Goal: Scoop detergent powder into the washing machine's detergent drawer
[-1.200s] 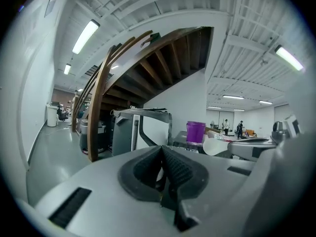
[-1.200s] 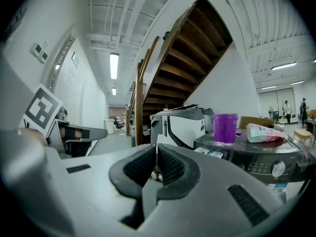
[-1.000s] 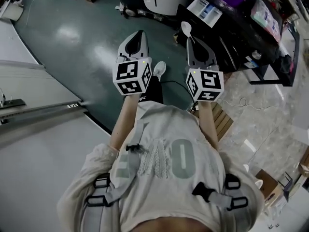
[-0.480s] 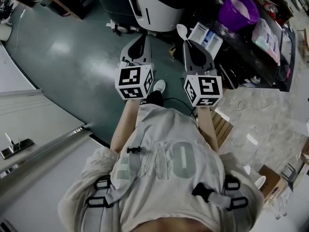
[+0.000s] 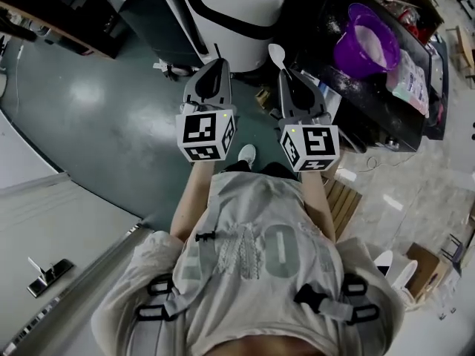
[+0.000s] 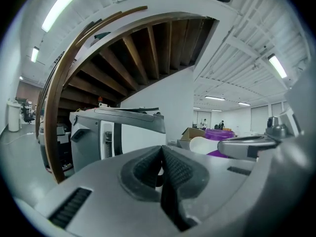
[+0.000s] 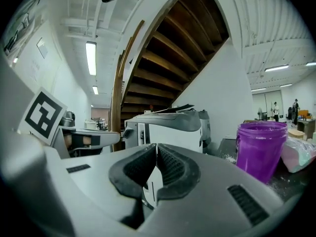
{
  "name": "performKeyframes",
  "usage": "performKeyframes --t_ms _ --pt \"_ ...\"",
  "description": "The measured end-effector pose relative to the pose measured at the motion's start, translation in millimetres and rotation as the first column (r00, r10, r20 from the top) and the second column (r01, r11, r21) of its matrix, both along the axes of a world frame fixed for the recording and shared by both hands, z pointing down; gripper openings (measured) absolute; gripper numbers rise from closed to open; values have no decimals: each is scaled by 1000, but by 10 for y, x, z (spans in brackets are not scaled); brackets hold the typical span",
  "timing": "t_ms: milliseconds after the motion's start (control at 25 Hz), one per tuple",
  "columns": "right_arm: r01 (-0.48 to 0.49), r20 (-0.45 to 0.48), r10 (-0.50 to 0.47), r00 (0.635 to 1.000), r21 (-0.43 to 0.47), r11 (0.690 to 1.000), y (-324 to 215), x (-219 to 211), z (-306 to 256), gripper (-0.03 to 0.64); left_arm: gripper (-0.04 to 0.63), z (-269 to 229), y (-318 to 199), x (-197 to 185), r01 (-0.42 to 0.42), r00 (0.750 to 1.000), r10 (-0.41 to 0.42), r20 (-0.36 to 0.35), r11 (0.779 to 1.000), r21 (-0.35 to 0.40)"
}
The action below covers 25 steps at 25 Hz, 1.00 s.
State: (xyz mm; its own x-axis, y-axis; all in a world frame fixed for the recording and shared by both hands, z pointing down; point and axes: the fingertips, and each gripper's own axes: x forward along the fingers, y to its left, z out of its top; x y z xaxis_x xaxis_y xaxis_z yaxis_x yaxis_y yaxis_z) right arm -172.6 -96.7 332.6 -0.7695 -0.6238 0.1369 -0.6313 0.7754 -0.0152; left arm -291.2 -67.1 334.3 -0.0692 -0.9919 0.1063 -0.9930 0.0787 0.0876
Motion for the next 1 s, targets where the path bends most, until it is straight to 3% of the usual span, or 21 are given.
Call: performKeyframes --t_ms 480,1000 --pt "-99 6 99 995 -31 995 -288 285 73 10 20 86 -398 280 -97 995 97 15 994 -51" --pt "-261 44 262 964 -25 965 -463 1330 10 11 20 -6 -645 1194 -224 974 225 33 974 -46"
